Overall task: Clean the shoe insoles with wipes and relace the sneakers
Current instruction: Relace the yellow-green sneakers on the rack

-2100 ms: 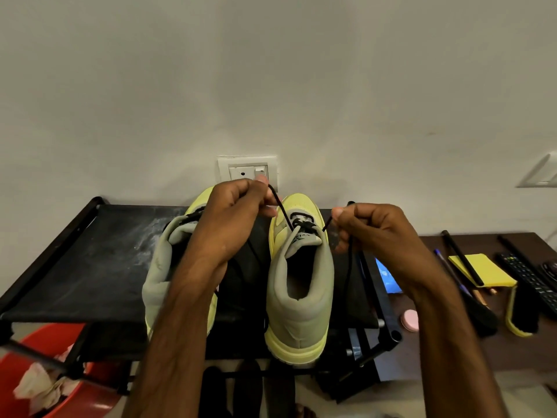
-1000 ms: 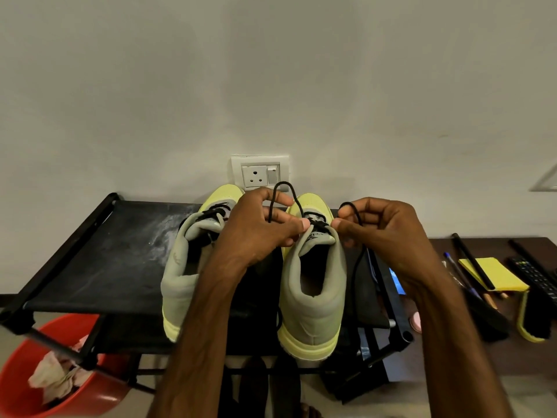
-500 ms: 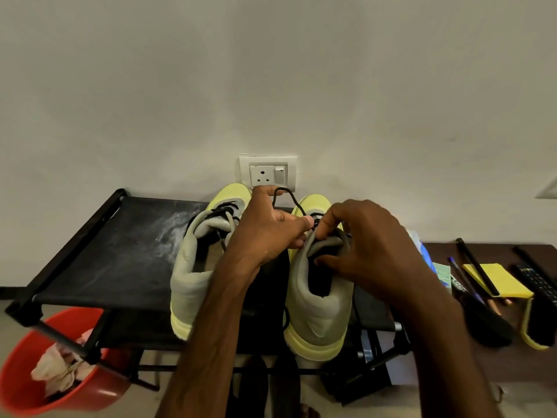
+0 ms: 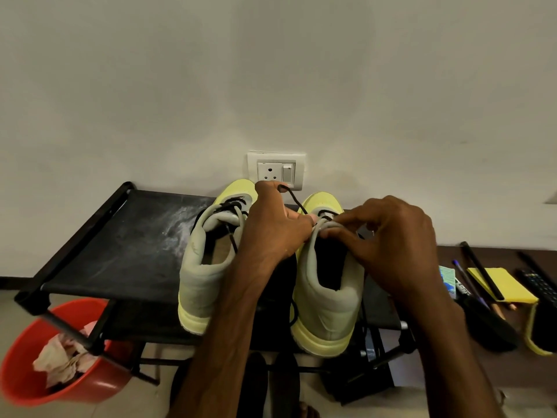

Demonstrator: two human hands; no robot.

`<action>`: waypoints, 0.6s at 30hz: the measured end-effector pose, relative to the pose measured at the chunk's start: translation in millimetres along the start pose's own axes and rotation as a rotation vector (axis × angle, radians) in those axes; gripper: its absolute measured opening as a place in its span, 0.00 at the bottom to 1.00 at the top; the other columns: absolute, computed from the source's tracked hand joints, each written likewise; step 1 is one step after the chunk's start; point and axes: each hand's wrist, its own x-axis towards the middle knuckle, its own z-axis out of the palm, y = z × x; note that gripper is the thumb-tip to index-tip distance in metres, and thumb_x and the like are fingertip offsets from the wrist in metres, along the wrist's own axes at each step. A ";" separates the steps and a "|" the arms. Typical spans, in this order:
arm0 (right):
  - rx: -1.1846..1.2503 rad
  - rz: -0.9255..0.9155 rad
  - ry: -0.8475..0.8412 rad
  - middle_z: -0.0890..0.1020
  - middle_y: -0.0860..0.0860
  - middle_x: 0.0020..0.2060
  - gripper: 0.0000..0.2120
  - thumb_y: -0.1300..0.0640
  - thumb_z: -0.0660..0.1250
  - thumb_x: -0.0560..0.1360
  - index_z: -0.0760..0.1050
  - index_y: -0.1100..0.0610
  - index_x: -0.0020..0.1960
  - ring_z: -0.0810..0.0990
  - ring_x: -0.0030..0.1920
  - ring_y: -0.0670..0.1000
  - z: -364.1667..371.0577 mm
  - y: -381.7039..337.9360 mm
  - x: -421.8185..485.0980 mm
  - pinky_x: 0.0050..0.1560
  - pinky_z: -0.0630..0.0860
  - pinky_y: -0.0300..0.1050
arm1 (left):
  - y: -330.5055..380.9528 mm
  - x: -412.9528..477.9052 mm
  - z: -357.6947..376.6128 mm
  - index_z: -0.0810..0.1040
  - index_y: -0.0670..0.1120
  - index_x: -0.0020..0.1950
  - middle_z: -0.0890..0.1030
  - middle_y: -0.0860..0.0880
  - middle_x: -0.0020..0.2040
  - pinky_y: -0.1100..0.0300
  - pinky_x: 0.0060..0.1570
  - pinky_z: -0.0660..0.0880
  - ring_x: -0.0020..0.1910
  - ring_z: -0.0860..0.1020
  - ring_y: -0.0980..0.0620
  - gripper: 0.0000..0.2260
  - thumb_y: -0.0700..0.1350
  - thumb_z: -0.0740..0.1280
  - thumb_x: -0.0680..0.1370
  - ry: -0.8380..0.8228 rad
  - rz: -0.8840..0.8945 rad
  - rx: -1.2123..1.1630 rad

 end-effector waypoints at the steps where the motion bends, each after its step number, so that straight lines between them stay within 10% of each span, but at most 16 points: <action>1: 0.031 0.039 0.018 0.84 0.42 0.36 0.18 0.32 0.69 0.69 0.87 0.44 0.45 0.79 0.37 0.46 0.1 -0.4 0.2 0.37 0.78 0.51 | -0.7 0.6 0.5 0.62 0.51 0.70 0.85 0.50 0.43 0.47 0.54 0.81 0.45 0.84 0.50 0.32 0.51 0.77 0.73 0.003 0.000 0.003; 8: 0.148 0.270 0.078 0.83 0.44 0.29 0.14 0.38 0.76 0.69 0.86 0.48 0.40 0.82 0.34 0.44 4.9 1.4 3.0 0.39 0.80 0.50 | 0.9 -0.3 0.7 0.61 0.49 0.71 0.85 0.49 0.44 0.47 0.53 0.82 0.45 0.85 0.49 0.33 0.49 0.76 0.73 -0.045 -0.023 -0.001; 14: 0.040 0.132 -0.253 0.82 0.42 0.43 0.17 0.46 0.82 0.65 0.84 0.46 0.52 0.79 0.43 0.45 -14.1 -0.2 7.0 0.43 0.78 0.43 | 0.8 -0.4 -3.2 0.61 0.51 0.69 0.85 0.51 0.42 0.48 0.54 0.81 0.44 0.84 0.50 0.30 0.50 0.75 0.74 0.004 0.023 0.052; 18: -0.047 0.020 -0.151 0.80 0.43 0.44 0.12 0.56 0.80 0.69 0.83 0.46 0.50 0.76 0.40 0.43 -10.6 2.0 4.7 0.40 0.75 0.43 | 6.5 -5.1 -6.1 0.62 0.50 0.72 0.85 0.53 0.44 0.50 0.56 0.80 0.45 0.83 0.53 0.29 0.49 0.74 0.76 0.003 0.083 0.124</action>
